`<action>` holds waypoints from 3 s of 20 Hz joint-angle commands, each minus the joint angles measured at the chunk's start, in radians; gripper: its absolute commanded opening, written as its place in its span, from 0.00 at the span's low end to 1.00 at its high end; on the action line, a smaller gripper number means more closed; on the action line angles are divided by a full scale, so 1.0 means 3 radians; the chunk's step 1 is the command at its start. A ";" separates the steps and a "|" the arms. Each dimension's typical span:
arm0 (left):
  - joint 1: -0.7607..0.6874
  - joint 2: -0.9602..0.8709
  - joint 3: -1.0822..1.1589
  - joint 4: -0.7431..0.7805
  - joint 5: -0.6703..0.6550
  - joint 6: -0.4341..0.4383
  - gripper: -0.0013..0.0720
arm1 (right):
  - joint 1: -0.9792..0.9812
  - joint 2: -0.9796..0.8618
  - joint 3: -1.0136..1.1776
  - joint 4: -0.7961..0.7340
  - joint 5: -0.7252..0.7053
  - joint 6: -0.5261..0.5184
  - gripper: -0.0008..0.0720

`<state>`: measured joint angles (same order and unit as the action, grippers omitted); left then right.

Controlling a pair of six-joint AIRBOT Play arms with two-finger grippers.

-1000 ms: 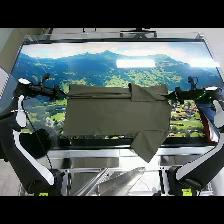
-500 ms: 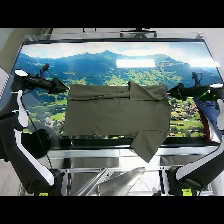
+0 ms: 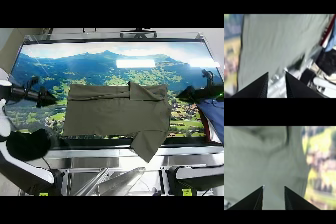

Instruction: Fold the shirts.

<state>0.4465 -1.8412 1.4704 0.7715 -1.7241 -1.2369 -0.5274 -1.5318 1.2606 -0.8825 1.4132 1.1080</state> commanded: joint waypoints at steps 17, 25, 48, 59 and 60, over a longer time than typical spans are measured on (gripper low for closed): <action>-0.0490 0.1314 -0.2356 0.0823 0.2094 0.0546 0.32 | -0.0004 0.2029 -0.2295 -0.0881 -0.0289 0.1059 0.67; -0.0559 0.1314 -0.2241 0.0857 0.2186 0.0585 0.32 | 0.0000 0.1841 -0.3056 -0.0431 -0.0867 0.0916 0.67; -0.0089 0.1237 -0.1999 0.0561 0.1048 0.0804 0.05 | -0.0028 0.1324 -0.2557 0.0453 -0.0338 0.0142 0.04; -0.0061 0.1088 -0.1354 0.0039 0.0777 0.0743 0.05 | 0.0004 0.1025 -0.1759 0.1907 -0.0420 -0.0423 0.04; -0.0062 0.1017 -0.1226 -0.0126 0.0785 0.0741 0.05 | 0.0058 0.0893 -0.1667 0.2088 -0.0510 -0.0512 0.04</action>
<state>0.4267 -1.5005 1.0195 0.8391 -1.4887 -1.0092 -0.5282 -1.1919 0.6968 -0.4320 1.3293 1.0378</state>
